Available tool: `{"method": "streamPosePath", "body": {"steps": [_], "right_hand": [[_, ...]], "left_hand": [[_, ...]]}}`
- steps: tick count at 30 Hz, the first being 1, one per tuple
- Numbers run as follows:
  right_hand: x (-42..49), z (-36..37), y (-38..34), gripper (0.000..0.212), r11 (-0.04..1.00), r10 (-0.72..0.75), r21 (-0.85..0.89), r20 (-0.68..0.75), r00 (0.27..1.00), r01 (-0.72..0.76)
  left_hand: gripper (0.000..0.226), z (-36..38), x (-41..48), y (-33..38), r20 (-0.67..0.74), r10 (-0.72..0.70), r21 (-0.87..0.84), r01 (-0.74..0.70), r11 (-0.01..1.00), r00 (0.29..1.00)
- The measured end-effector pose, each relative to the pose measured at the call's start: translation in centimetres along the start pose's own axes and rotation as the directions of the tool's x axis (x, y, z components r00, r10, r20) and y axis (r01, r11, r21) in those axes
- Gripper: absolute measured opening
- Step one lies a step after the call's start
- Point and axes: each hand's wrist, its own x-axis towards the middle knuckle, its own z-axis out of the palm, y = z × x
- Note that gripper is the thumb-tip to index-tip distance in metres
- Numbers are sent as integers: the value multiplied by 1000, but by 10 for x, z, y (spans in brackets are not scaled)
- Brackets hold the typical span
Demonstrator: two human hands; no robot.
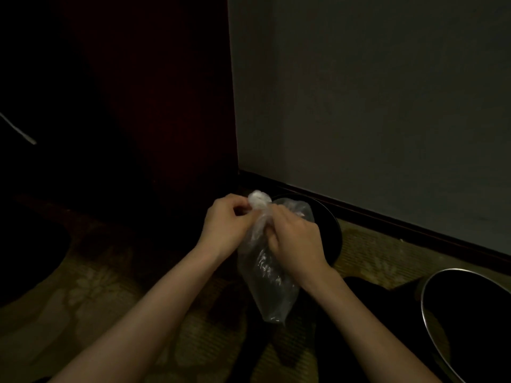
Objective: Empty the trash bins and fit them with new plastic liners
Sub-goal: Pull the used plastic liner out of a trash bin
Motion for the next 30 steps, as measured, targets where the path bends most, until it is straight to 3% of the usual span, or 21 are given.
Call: {"method": "streamPosePath", "body": {"steps": [4, 8, 14, 19, 22, 26, 30], "right_hand": [[-4, 5, 2, 17, 997, -34, -65, -1, 999, 34], [-8, 9, 3, 14, 992, -67, -110, -23, 998, 64], [-15, 14, 10, 16, 977, -110, -195, -106, 988, 88], [-18, 17, 6, 12, 977, -121, -190, -115, 986, 97], [-16, 13, 0, 21, 980, -115, -176, -101, 988, 96], [-5, 4, -6, 23, 998, 56, 31, 1, 998, -56], [12, -2, -4, 31, 897, 244, 367, 53, 968, -247]], "left_hand": [[9, 9, 1, -3, -133, 107, 109, -93, 990, 985], [10, 16, 3, -6, -124, 181, 115, -167, 979, 976], [17, 21, 6, -14, -42, -16, -62, 13, 998, 999], [12, 26, 7, -16, -143, -109, -150, 87, 985, 984], [15, 30, 8, -15, -208, -110, -186, 70, 980, 972], [16, 30, 12, -8, -235, 5, -211, -56, 976, 972], [26, 31, 16, -4, -196, 123, -189, -161, 969, 973]]}}
